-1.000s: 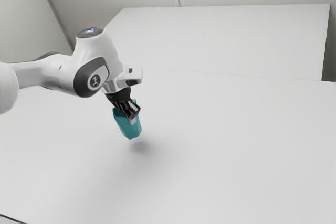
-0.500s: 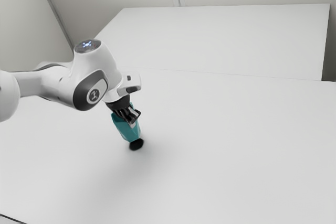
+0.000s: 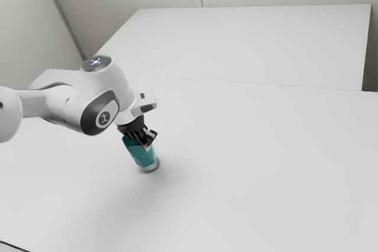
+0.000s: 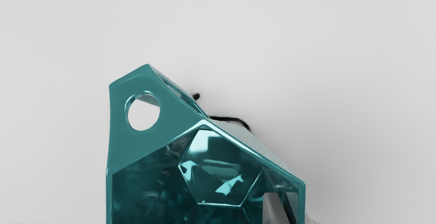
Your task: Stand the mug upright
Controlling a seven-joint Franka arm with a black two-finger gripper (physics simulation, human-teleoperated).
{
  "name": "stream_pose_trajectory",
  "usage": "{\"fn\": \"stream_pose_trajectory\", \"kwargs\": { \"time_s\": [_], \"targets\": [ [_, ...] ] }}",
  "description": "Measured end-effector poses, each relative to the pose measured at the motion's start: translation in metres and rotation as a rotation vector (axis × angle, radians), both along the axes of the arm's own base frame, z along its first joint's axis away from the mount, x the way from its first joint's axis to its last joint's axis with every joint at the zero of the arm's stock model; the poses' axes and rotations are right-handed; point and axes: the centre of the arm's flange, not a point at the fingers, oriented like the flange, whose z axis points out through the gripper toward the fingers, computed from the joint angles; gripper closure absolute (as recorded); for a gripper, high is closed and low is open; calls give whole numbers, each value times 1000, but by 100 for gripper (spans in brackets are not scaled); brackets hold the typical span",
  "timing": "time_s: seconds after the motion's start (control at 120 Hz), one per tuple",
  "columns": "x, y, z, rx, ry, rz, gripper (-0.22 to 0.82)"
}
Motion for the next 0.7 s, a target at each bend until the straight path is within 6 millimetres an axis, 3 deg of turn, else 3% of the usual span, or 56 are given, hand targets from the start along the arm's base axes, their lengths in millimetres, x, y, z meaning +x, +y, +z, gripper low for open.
{"fn": "stream_pose_trajectory", "kwargs": {
  "time_s": [0.342,0.425,0.583,0.7],
  "targets": [
    [0,3,-11,-8,5,46,77],
    [0,2,-9,-11,1,53,66],
    [0,2,-2,-15,-16,62,35],
    [-2,0,11,-17,-42,63,21]
  ]
}}
